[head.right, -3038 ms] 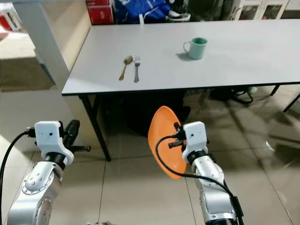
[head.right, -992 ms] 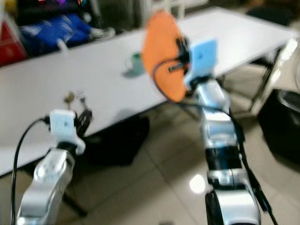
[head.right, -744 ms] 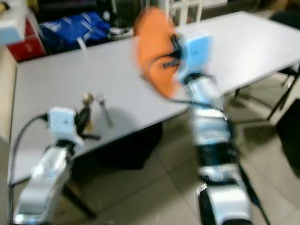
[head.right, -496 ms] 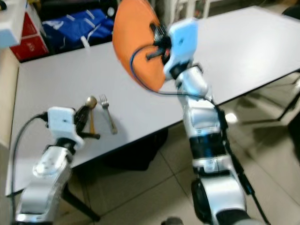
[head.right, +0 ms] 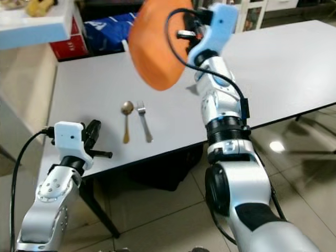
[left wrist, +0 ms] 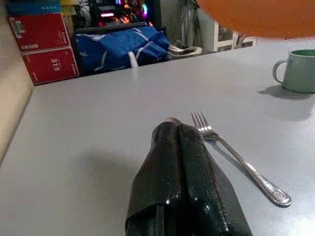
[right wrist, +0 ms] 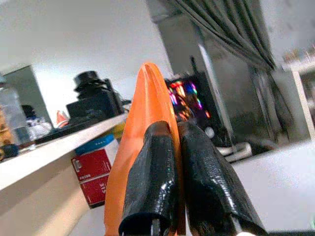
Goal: Setting the table
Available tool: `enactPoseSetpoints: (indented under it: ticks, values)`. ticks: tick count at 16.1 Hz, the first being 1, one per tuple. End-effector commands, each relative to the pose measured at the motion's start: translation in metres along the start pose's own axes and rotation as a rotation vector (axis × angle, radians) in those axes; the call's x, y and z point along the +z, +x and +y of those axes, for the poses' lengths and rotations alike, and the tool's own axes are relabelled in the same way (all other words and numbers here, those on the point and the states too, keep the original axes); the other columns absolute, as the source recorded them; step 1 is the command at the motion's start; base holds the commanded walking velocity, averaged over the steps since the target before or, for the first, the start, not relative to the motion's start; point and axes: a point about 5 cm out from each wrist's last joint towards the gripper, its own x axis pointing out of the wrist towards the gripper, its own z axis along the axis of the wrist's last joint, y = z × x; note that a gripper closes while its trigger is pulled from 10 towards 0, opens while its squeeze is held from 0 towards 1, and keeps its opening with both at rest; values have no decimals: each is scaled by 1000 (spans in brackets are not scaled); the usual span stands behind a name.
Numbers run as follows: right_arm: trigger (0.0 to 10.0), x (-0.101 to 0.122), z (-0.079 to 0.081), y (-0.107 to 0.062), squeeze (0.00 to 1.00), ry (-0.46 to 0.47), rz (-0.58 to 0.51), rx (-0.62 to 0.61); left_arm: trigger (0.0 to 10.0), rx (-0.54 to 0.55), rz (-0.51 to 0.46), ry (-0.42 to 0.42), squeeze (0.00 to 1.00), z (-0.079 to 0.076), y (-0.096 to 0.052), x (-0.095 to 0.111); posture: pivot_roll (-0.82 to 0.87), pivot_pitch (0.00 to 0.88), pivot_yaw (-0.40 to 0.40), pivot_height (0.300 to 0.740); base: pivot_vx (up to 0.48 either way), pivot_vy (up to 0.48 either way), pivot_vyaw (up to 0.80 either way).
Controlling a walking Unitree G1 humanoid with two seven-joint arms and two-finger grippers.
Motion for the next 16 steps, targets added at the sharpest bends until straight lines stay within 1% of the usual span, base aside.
enactPoseSetpoints:
  ticks: [1,3,4,6,7,8,10,12,14,15,16]
  values:
    - [10000,8,-2,6,0,38,-40,-33,10000,0,0,7,0,3,-3,2,-47,0,87,740,0,0,0]
    - [10000,2,-14,4,0,29,-18,-101,10000,1,8,20,0,6,-9,2,-27,0,98,740,0,0,0]
    - [10000,0,-18,3,0,31,-12,-122,10000,1,9,24,0,7,-11,2,-15,0,102,740,0,0,0]
    - [10000,-9,-32,-2,0,38,18,-203,10000,6,15,44,0,14,-17,5,14,0,118,740,0,0,0]
    - [10000,-15,-38,-6,0,55,38,-240,10000,10,23,62,0,20,-23,8,35,0,133,740,0,0,0]
    - [10000,-17,-40,-7,0,65,45,-251,10000,10,27,71,0,21,-25,8,41,0,138,740,0,0,0]
    - [10000,-29,-47,-14,0,131,81,-297,10000,12,45,95,0,28,-33,11,66,0,153,740,0,0,0]
    - [10000,-39,-51,-20,0,165,113,-333,10000,12,55,104,0,31,-39,13,84,5,163,740,0,0,0]
    - [10000,-43,-53,-23,0,167,126,-342,10000,12,58,107,0,32,-41,13,88,9,166,740,0,0,0]
    - [10000,-55,-57,-31,0,181,160,-369,10000,12,67,118,0,35,-45,16,105,28,176,740,0,0,0]
    - [10000,-58,-57,-33,0,182,169,-375,10000,12,68,120,0,36,-46,17,105,28,176,740,0,0,0]
